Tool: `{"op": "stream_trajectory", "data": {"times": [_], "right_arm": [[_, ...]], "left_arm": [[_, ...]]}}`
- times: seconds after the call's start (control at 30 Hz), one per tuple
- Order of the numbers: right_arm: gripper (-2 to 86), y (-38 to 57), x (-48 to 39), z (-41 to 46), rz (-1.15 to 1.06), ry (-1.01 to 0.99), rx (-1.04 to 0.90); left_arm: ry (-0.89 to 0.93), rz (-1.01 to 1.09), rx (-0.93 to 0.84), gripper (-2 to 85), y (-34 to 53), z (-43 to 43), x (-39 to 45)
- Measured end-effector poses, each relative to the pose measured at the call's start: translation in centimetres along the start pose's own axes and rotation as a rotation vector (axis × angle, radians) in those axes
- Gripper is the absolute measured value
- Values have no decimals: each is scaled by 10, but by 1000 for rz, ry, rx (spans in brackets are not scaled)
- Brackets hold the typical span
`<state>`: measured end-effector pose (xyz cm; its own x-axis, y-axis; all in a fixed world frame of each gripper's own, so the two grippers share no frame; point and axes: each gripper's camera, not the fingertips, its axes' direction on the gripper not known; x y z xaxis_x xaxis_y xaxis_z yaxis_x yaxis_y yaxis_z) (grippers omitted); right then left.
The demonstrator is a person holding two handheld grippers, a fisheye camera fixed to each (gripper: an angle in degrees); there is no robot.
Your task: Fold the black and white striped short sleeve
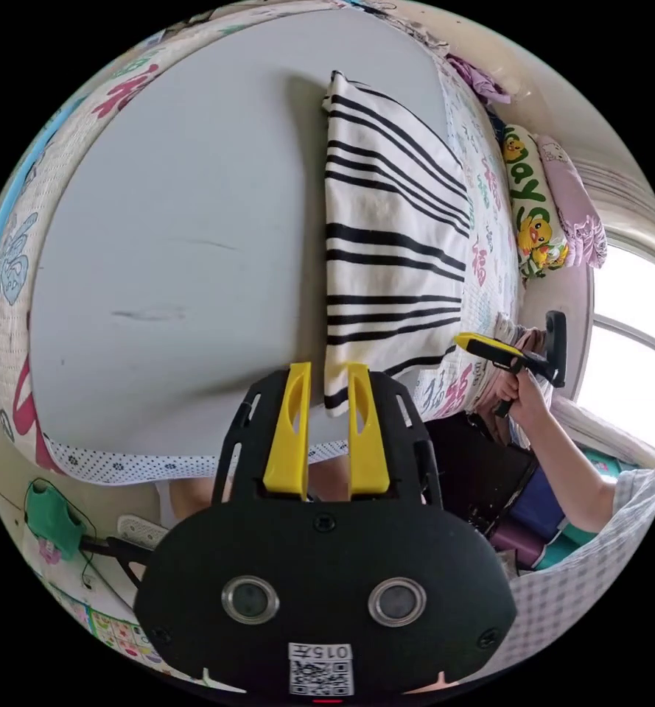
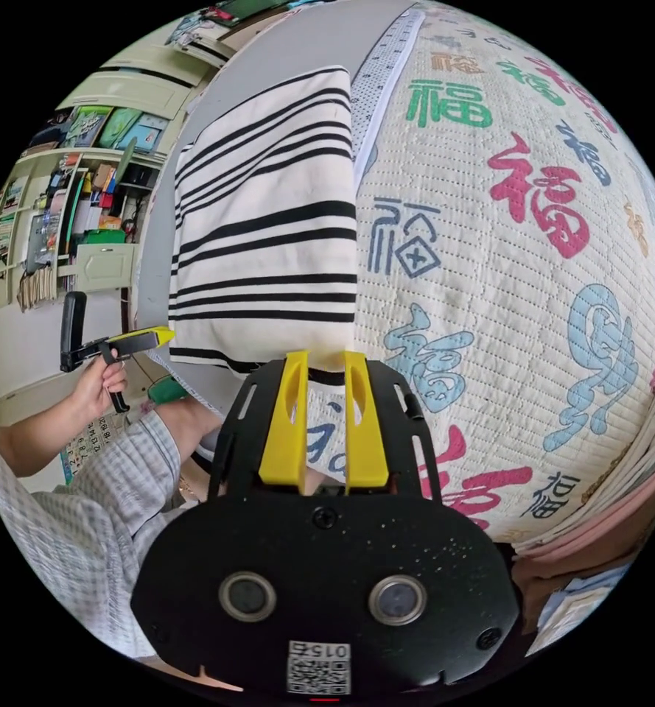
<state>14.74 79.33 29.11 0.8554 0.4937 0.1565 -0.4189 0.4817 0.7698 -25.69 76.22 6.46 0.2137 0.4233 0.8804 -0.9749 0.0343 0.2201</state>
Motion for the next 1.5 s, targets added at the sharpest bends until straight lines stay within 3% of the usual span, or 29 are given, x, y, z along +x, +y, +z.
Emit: {"op": "stream_trajectory", "data": {"times": [0.13, 0.47, 0.6, 0.67, 0.83, 1.0, 1.3, 1.5], "right_arm": [[8, -1, 1, -14, 21, 2, 4], [4, -13, -13, -4, -75, 145, -105], [40, -11, -4, -11, -116, 20, -129], [53, -8, 7, -24, -106, -55, -120], [90, -14, 37, -81, -30, -190, 129], [107, -57, 42, -100, -37, -263, 288], [131, -113, 23, -75, -54, -192, 249], [111, -97, 11, -43, -44, -165, 190]], "left_arm": [[-41, 72, -5, 5, -4, 9, 12], [-137, 81, -48, -3, -3, 45, 11], [-57, 100, -161, 3, -18, 49, -5], [-44, 131, -101, 10, -26, 33, -16], [-15, 172, 202, 79, -77, -24, -60], [18, 273, 310, 138, -145, -32, -79], [-35, 532, 199, 145, -190, -2, -102], [86, 491, 124, 117, -183, -2, -155]]}}
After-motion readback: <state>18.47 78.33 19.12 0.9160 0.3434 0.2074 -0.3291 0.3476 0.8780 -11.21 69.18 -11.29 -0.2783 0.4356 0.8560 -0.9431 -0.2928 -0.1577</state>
